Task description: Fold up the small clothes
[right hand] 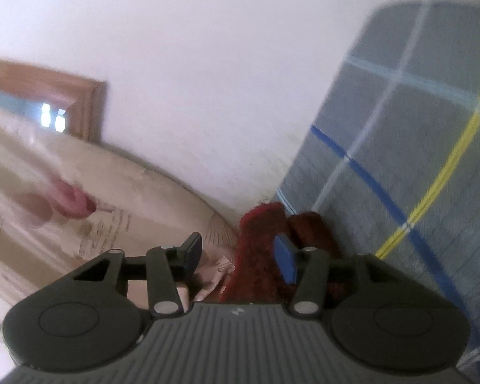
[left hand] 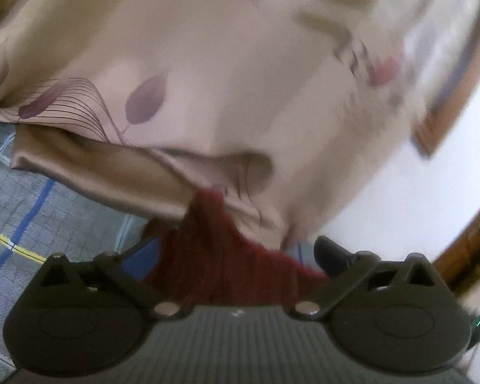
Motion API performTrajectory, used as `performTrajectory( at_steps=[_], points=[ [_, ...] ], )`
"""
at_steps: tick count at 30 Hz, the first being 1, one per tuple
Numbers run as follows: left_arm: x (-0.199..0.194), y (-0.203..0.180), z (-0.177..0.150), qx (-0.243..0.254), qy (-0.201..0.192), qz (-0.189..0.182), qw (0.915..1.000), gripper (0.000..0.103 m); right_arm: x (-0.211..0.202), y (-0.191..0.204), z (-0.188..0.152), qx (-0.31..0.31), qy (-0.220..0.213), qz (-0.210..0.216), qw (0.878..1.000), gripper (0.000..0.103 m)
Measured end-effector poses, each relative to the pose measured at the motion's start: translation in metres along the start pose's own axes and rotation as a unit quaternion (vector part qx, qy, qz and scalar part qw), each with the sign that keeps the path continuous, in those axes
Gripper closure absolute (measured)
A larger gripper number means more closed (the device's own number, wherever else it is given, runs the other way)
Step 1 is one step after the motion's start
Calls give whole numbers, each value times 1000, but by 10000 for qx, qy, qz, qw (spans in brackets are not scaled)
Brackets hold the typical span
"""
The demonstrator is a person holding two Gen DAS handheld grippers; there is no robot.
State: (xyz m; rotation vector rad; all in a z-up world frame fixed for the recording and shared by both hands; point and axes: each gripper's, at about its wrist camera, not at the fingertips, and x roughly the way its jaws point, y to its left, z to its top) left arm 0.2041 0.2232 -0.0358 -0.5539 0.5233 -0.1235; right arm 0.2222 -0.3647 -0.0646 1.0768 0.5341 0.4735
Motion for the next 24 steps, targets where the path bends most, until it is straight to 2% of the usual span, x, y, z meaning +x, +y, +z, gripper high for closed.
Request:
performTrajectory(
  at_steps=[4,8,10,13,15,17,19,21,22,24],
  points=[
    [2,0,-13,185,55,203,9996,0,17,45,-9,-1252,535,-164,9906,50],
    [1,12,-18,52,75,385,9992,0,44,58,-8,-1653,737,-368,9828,50],
    [-2,19,-19,24,84,454,9989,0,60,53,-6,-1663,801,-500,9815,50],
    [-7,27,-21,64,148,499,9986,0,76,35,-3,-1583,862,-947,9791,50],
    [-10,30,-24,161,261,420,9986,0,90,12,-4,-1136,1357,-1167,9773,49],
    [-15,30,-28,310,231,428,9983,0,77,9,-6,-995,1178,-943,9835,48],
    [-18,29,-29,559,241,451,9971,0,48,12,-6,-845,789,-441,9923,42],
    [-19,28,-33,771,383,492,9951,0,19,15,-12,-743,655,-35,9951,37],
    [-22,27,-35,836,417,450,9946,0,3,17,-18,-847,672,48,9941,34],
    [-31,28,-40,895,483,262,9945,0,-28,25,-37,-1397,809,-130,9868,30]
  ],
)
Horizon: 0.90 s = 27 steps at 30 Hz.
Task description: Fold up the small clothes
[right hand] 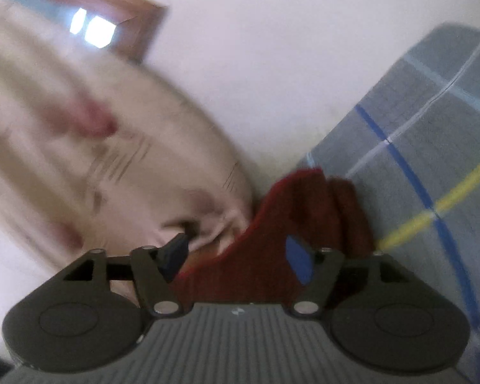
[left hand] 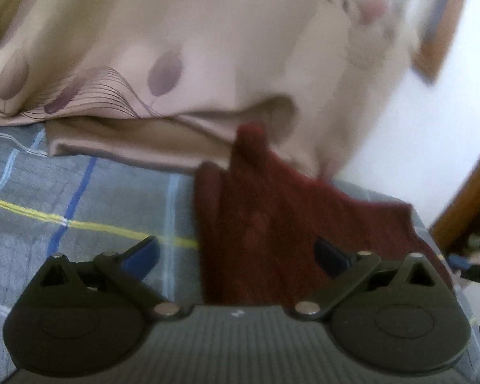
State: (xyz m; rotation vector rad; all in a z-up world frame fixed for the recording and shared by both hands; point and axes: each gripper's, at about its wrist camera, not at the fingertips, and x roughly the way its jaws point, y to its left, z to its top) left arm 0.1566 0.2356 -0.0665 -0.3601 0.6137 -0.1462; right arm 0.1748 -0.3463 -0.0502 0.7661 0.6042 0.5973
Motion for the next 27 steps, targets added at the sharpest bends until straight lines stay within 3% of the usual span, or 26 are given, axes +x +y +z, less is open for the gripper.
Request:
performTrajectory(
  at_steps=[4,6,11,13,14,16,18,19,20,27],
  points=[
    [-8,9,-10,-177,205,-181,9995,0,-31,11,-42,-1137,470,-847,9888,25],
    [-9,14,-14,-344,349,-264,9985,0,-38,2,-58,-1127,700,-907,9870,25],
    [0,6,-21,-179,842,-657,9941,1,-50,-18,-64,-697,552,-733,9933,25],
    [4,-2,-24,84,886,-460,9950,17,-46,-20,-61,-671,561,-650,9940,25],
    [6,-3,-25,136,937,-491,9943,34,-42,-21,-60,-688,580,-681,9936,25],
    [11,-4,-26,71,1071,-604,9924,57,-32,-19,-59,-717,663,-676,9929,26],
    [11,-6,-28,195,1041,-487,9932,68,-24,-16,-58,-770,732,-595,9926,39],
    [10,-6,-28,223,1035,-456,9933,70,-21,-13,-57,-780,795,-501,9925,68],
    [8,-5,-29,167,1025,-444,9936,73,-17,-11,-58,-797,830,-481,9922,78],
    [-17,9,-42,-368,1118,-794,9899,84,-30,-2,-64,-967,972,-444,9896,84]
  ],
)
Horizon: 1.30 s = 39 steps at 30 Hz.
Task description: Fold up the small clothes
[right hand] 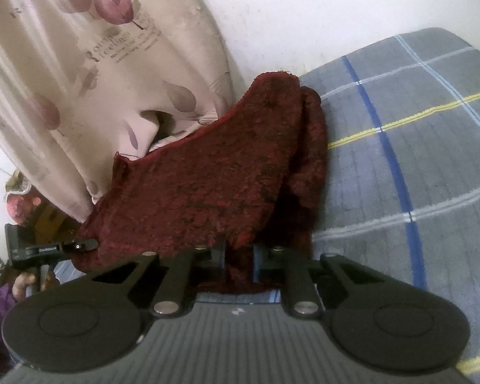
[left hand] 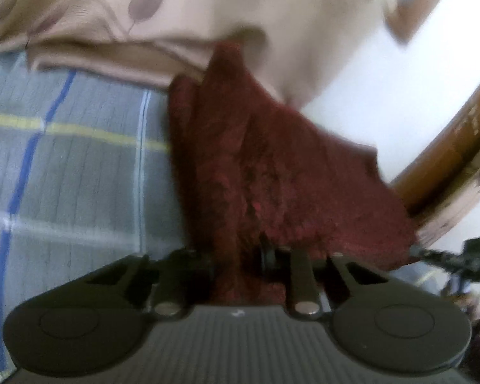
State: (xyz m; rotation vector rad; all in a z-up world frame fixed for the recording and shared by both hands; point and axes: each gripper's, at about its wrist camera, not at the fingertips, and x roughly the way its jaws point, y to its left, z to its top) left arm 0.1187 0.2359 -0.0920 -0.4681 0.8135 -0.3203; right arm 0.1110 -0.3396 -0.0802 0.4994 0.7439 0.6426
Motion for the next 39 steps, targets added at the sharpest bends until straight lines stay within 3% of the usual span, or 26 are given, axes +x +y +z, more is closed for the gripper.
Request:
performTrajectory(
  at_steps=[7,9,12,13,15,16,17,19,20,21,24,26,29,33,36,39],
  points=[
    [-7,3,-17,120,185,-1,9998,83,-5,-16,-16,241,313,-76,9992,84],
    [-19,-9,-15,554,2,214,9982,79,-6,-18,-15,336,339,-79,9988,83],
    [-39,-33,0,1049,-361,687,9914,75,-18,-9,-6,186,-21,-180,9997,69],
    [-44,-40,6,1082,-501,712,9903,71,-24,-4,-1,89,-223,-259,9994,67],
    [-53,-54,19,1097,-850,479,9892,46,-34,7,15,-50,-561,-327,9979,64],
    [-51,-59,27,992,-938,206,9904,23,-35,14,24,-124,-663,-216,9975,63],
    [-45,-62,33,859,-970,-84,9915,19,-32,21,33,-217,-676,-89,9974,60],
    [-19,-71,42,757,-943,-437,9917,19,-16,38,48,-397,-630,47,9972,51],
    [-6,-74,46,800,-962,-421,9912,19,-3,42,55,-381,-561,148,9976,44],
    [13,-76,51,848,-918,-320,9916,19,9,45,61,-344,-484,237,9980,42],
    [58,-59,64,542,-678,-259,9959,20,49,52,75,-511,-234,139,9983,42],
    [75,-38,71,217,-632,47,9978,21,71,48,82,-438,-57,102,9990,42],
    [68,-15,73,186,-994,333,9943,21,90,32,86,-244,34,-28,9997,42],
    [57,20,73,-306,-1104,391,9927,21,92,7,87,60,-35,-204,9998,43],
    [40,26,74,-482,-1444,1088,9823,21,89,0,85,134,-85,-282,9995,43],
    [21,33,75,-888,-1753,380,9798,21,83,3,88,170,-261,-73,9995,41]
  ],
)
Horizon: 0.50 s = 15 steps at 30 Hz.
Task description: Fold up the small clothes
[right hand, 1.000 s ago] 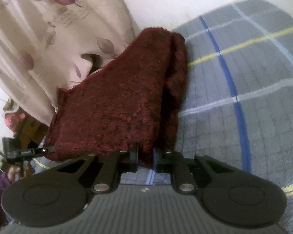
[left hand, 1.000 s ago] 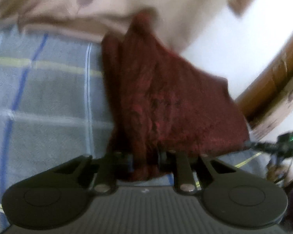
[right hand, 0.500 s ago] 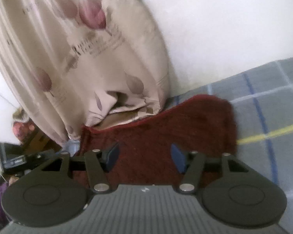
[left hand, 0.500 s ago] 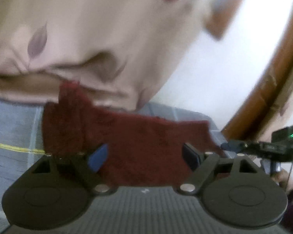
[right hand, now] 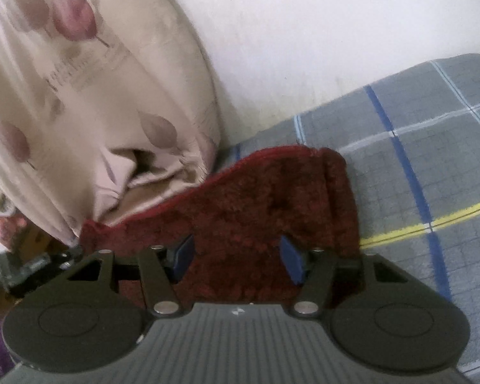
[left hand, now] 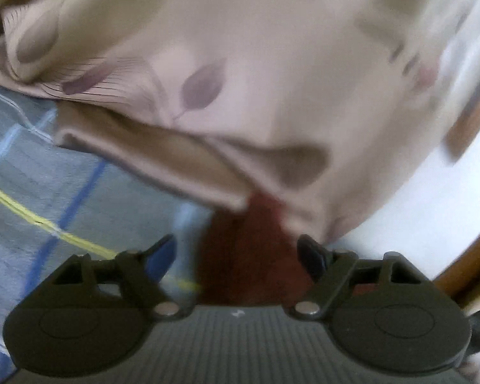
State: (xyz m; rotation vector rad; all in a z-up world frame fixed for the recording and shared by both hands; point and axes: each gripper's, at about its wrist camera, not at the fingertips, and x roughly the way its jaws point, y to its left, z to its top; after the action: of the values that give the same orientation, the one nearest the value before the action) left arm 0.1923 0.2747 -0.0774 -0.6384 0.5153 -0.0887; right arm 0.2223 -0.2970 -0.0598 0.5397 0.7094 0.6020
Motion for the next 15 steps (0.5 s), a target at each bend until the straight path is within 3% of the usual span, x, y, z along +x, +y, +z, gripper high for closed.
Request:
performTrajectory(
  at_steps=[2,6,9,12,15],
  points=[
    [2,-16,3,88,0,-77,9999,21,-3,8,4,-192,-106,42,9998,36],
    [20,-58,-1,493,167,-437,9977,21,8,10,22,-125,-222,180,9995,36],
    [48,-66,-9,767,414,-104,9961,21,20,1,33,73,-306,225,9993,36],
    [66,-42,-18,472,517,367,9969,21,37,-15,37,350,-227,-68,9991,37],
    [66,-28,-24,381,427,290,9979,21,50,-36,32,705,-53,-304,9970,47]
  ],
)
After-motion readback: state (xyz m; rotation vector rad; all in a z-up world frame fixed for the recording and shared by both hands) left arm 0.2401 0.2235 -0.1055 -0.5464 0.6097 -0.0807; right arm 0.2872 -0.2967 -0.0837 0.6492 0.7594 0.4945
